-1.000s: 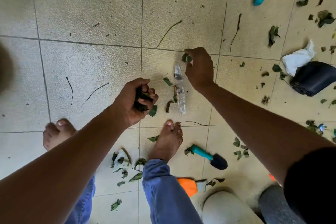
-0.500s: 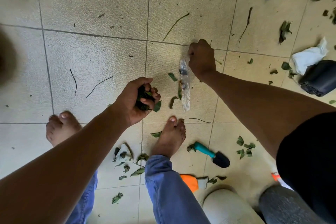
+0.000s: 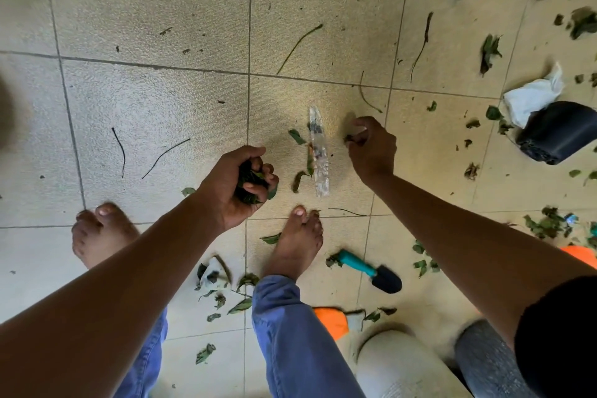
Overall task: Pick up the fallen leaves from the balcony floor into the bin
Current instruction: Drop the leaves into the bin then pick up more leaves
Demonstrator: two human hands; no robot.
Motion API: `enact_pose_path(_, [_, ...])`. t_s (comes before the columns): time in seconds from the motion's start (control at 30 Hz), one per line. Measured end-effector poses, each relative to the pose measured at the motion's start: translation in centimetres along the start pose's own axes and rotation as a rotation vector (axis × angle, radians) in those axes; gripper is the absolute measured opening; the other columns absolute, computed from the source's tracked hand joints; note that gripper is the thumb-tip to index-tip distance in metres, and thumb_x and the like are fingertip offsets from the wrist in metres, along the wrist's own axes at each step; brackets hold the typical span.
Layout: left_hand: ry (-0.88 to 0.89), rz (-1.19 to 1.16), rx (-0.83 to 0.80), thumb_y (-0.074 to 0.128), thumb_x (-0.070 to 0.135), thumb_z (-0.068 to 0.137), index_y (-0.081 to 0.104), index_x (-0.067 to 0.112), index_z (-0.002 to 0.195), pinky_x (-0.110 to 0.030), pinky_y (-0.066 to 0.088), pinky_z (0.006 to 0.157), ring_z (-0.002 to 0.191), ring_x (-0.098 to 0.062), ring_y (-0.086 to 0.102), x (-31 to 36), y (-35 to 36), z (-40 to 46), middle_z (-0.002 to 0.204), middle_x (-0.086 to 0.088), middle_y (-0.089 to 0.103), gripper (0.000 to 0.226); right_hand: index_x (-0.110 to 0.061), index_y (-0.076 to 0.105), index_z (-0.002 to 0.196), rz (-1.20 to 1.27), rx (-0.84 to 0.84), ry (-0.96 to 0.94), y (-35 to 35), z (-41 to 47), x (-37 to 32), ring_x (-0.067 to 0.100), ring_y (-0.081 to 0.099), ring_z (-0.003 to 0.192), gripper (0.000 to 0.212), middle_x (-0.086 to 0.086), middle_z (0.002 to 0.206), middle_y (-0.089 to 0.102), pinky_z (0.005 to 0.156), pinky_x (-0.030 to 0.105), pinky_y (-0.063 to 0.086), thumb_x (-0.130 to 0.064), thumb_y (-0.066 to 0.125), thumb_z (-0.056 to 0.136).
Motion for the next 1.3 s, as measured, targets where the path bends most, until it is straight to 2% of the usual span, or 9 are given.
enact_pose_path(0.17, [0.009,0.016,0.013,0.058,0.021,0.096,0.045,0.014,0.060,-0.010,0.029,0.034,0.060,-0.011,0.054,-0.1,-0.3,0.0,0.068,0.000,0.048,0.038,-0.021,0.072,0.111,0.017,0.117,0.122,1.5,-0.7,0.0,0.022,0.068,0.089,0.038,0.004,0.094,0.075,0.077,0.023,0.049,0.001,0.068,0.080])
enact_pose_path(0.37, [0.014,0.004,0.025,0.058,0.021,0.095,0.047,0.014,0.059,-0.010,0.029,0.035,0.060,-0.012,0.054,-0.2,-0.6,-0.2,0.068,-0.001,0.048,0.038,-0.016,0.078,0.093,-0.140,0.051,0.066,1.8,-0.4,-0.5,0.030,0.069,0.092,0.019,0.006,0.094,0.076,0.081,0.037,0.056,-0.006,0.064,0.084])
enact_pose_path(0.57, [0.046,-0.068,0.022,0.059,0.019,0.094,0.048,0.013,0.061,-0.011,0.034,0.036,0.063,-0.012,0.054,0.0,-0.2,0.0,0.070,-0.001,0.048,0.036,-0.026,0.076,0.070,0.410,-0.029,0.244,0.4,-1.4,-5.8,0.022,0.075,0.080,0.024,0.002,0.077,0.076,0.078,0.044,0.063,-0.003,0.084,0.070])
enact_pose_path(0.7, [0.112,-0.186,-0.002,0.057,0.020,0.095,0.047,0.015,0.061,-0.012,0.037,0.036,0.065,-0.011,0.052,1.5,0.0,0.0,0.069,0.001,0.047,0.036,-0.008,0.078,0.082,0.761,-0.198,-0.041,-1.5,-6.6,-13.1,0.028,0.076,0.075,0.013,0.012,0.080,0.076,0.076,0.047,0.063,0.003,0.081,0.076])
enact_pose_path(0.9, [0.291,-0.115,0.051,0.056,0.025,0.098,0.045,0.018,0.063,-0.021,0.050,0.055,0.052,-0.012,0.053,2.8,0.7,-0.6,0.054,0.002,0.049,0.037,-0.005,0.075,0.080,0.478,-0.144,-0.562,0.1,-13.9,-17.2,0.022,0.070,0.074,0.010,0.005,0.079,0.073,0.067,0.048,0.057,0.005,0.075,0.078])
enact_pose_path(1.03, [0.311,-0.111,-0.008,0.054,0.030,0.098,0.045,0.017,0.064,-0.021,0.051,0.062,0.069,-0.017,0.058,3.1,0.4,-0.5,0.071,-0.003,0.053,0.037,-0.004,0.071,0.077,0.236,-0.090,-0.704,1.9,-14.8,-17.3,0.025,0.062,0.071,0.010,0.009,0.077,0.066,0.061,0.040,0.049,0.005,0.071,0.081])
enact_pose_path(1.13, [0.330,-0.048,-0.027,0.051,0.032,0.099,0.046,0.018,0.064,-0.022,0.050,0.065,0.069,-0.016,0.062,3.0,-0.1,-0.7,0.066,-0.003,0.058,0.038,-0.002,0.067,0.074,0.100,-0.096,-0.810,3.1,-15.2,-17.5,0.030,0.059,0.073,0.012,0.014,0.078,0.062,0.067,0.024,0.036,0.009,0.070,0.072])
enact_pose_path(1.2, [0.339,0.006,-0.011,0.053,0.034,0.098,0.048,0.019,0.061,-0.024,0.047,0.065,0.067,-0.016,0.059,3.0,-0.8,-0.7,0.064,-0.002,0.056,0.040,0.001,0.066,0.077,0.082,-0.139,-0.825,3.9,-15.5,-17.5,0.033,0.058,0.080,0.011,0.017,0.086,0.061,0.070,0.029,0.039,0.009,0.070,0.072])
enact_pose_path(1.3, [0.289,0.065,0.012,0.064,0.039,0.086,0.040,0.021,0.065,-0.027,0.038,0.063,0.065,-0.015,0.042,3.3,-2.1,-0.5,0.075,0.001,0.030,0.037,0.004,0.064,0.079,0.074,-0.202,-0.801,4.6,-16.3,-17.5,0.029,0.055,0.088,0.011,0.018,0.097,0.058,0.069,0.036,0.044,0.007,0.073,0.073])
Point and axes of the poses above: each hand's wrist, its own z-axis towards the middle knuckle, its own y-axis out of the palm, x = y × z, the point moved 3 cm from there along z, towards the middle knuckle
